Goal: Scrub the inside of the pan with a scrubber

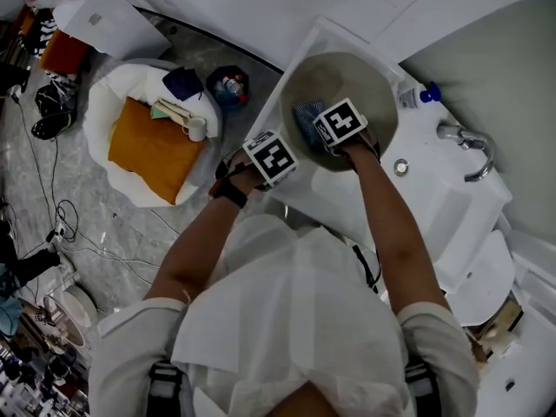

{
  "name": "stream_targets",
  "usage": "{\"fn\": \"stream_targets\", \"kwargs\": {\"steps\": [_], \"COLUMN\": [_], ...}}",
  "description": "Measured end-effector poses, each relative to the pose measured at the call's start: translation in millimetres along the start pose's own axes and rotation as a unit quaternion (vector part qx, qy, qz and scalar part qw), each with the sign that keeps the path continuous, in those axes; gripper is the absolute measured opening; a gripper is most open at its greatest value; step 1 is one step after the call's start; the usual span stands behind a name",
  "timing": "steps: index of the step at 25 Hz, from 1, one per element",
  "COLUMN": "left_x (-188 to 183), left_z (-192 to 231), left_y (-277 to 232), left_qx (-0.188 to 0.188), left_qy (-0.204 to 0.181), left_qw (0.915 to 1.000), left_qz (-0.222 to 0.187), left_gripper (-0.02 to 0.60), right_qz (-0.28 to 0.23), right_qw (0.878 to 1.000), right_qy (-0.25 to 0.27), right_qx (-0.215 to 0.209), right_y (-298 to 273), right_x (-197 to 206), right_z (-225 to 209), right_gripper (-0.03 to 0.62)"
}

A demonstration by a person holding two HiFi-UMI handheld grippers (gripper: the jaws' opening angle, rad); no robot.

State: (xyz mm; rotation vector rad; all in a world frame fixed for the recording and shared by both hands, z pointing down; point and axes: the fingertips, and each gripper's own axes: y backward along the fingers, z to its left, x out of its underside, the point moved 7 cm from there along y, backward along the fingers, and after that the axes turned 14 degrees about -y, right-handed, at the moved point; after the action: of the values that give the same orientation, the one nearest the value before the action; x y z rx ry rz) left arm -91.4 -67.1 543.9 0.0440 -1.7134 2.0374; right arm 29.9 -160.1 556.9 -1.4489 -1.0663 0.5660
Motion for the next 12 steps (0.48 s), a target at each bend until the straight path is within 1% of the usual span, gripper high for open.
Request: {"fn": "stream_targets", "kwargs": {"steps": [3, 6, 9, 10, 12], "left_x": [-0.5, -0.1, -1.6, -1.7, -0.6], "left_z": [0.4, -0.2, -0.7, -0.9, -0.8], "left_y": [-0.5, -0.3, 0.1, -0.4, -2.0], "left_qx": [0.0, -0.001, -0.001, 0.0, -0.001], "left_qy": [0.0, 0.001, 0.001, 0.001, 0.001], "left_qw": [1.0, 1.0, 1.0, 1.0, 1.0], "left_qz": [-0.001, -0.002, -0.002, -0.003, -0.004], "left_gripper": [0.222, 0.222, 0.222, 0.222, 0.222], "right_qz": [-0.039, -0.072, -0.094, -0.102, -0.125], "right_qw": [0.999, 0.996, 0.993, 0.991, 0.983], "right_qy": [-0.023, -0.042, -0.071, -0.086, -0.13], "right_qx": [0.007, 0.027, 0.024, 0.021, -0.011], "right_y": [-2.0, -1.3, 6.2, 9.7, 14.9], "right_x": [-11.4, -20.7, -26.5, -26.5, -23.5], "right_z": [-6.1, -11.0, -15.4, -20.0, -26.4], "right_gripper": [0.026, 0.026, 0.023, 0.021, 0.02]}}
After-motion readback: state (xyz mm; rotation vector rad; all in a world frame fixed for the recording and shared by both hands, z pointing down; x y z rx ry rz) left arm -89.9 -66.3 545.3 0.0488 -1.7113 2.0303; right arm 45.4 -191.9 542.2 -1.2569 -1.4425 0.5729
